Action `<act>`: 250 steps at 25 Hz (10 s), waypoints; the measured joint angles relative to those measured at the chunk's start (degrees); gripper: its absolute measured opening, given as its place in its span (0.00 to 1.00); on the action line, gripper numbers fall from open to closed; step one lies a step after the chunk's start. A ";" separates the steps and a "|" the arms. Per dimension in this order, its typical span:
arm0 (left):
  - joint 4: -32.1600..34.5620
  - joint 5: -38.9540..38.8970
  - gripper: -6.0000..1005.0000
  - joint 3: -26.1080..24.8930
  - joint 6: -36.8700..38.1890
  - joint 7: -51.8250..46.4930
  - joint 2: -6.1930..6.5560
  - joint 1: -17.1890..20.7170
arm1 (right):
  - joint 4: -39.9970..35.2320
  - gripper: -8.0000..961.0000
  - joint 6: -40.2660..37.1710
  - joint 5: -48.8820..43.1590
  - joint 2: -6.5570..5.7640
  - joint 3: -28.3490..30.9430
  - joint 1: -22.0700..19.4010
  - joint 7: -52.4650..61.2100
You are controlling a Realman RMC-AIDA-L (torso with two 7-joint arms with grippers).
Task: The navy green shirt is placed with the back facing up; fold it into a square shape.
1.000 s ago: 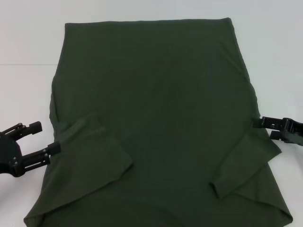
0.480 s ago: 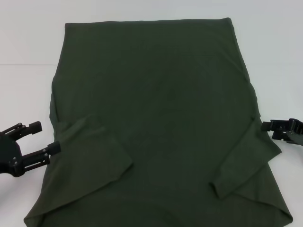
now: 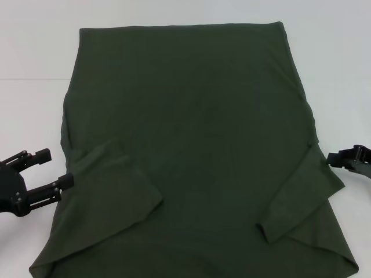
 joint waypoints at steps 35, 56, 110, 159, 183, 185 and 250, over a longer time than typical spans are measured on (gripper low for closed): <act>-4.53 -2.94 0.83 -0.58 2.27 -29.14 3.52 -0.08 | -4.40 0.98 -31.48 3.91 2.20 14.13 -9.06 -32.65; -5.14 -2.37 0.83 0.41 1.57 -26.93 4.87 0.18 | -10.87 0.98 -23.39 -13.30 -4.57 10.67 1.48 9.61; -4.31 0.05 0.83 1.03 -3.87 -19.95 4.47 0.35 | -6.16 0.94 1.00 -33.35 2.97 -2.81 15.21 12.77; -4.31 -0.89 0.83 -0.01 -3.87 -18.80 3.95 0.35 | -5.43 0.87 -2.33 -30.05 2.20 -2.19 14.81 11.53; -4.30 -0.89 0.83 -0.08 -3.87 -18.56 4.05 0.16 | -5.61 0.04 -2.79 -30.75 1.44 -2.46 14.42 12.40; -4.31 -0.89 0.83 -0.09 -3.86 -18.74 4.06 0.11 | -5.63 0.02 -3.05 -30.76 1.26 -2.43 14.42 12.99; -4.22 -5.24 0.83 -0.18 -4.54 -17.54 4.19 -1.28 | 9.85 0.42 3.08 0.16 1.00 7.03 8.14 19.01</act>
